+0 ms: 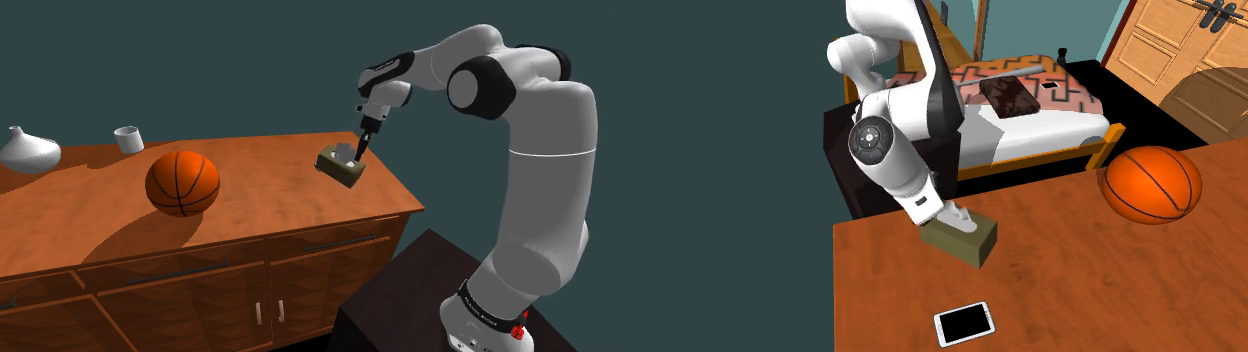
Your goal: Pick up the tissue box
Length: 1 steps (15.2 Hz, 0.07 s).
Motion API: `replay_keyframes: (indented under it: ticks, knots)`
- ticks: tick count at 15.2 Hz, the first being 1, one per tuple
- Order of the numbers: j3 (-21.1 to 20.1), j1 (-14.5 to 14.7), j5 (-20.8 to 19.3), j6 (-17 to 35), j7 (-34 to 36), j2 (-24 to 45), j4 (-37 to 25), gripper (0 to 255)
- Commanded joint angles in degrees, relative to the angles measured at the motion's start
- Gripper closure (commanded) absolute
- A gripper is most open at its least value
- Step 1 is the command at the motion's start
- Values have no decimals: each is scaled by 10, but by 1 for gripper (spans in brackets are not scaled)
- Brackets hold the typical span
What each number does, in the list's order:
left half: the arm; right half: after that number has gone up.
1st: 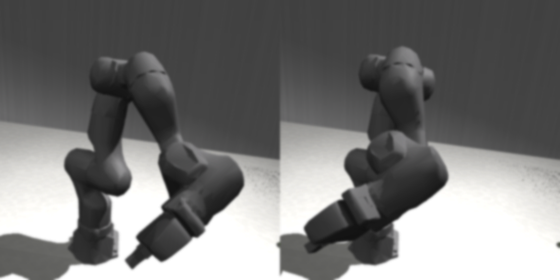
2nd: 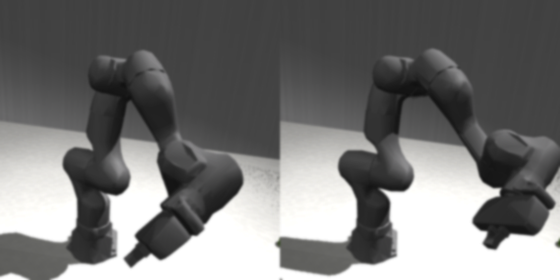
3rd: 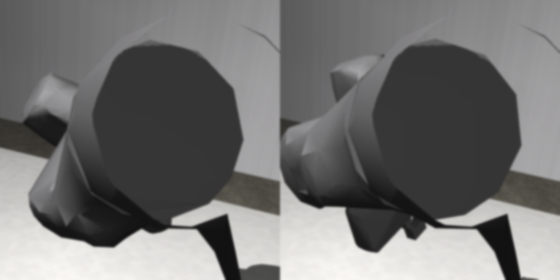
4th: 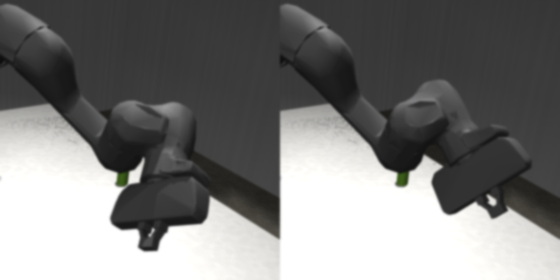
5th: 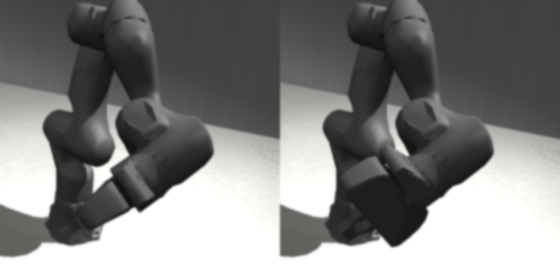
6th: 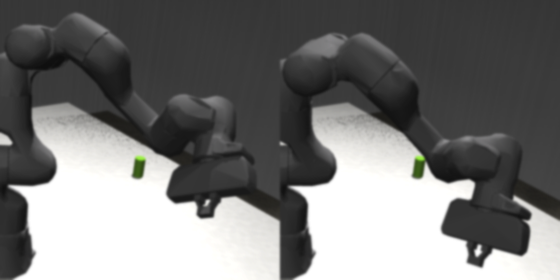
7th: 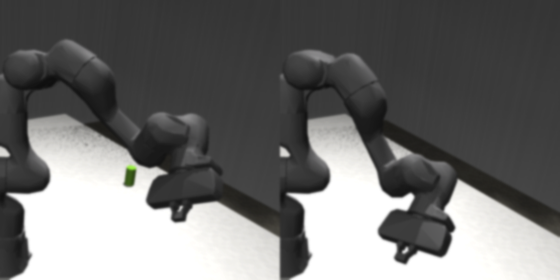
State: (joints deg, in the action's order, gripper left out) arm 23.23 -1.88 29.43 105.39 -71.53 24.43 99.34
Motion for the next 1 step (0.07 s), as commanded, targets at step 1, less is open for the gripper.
replay_keyframes:
  ticks: [1]
  knots:
    - [0,0,-1,-3,2,-1,-2,255]
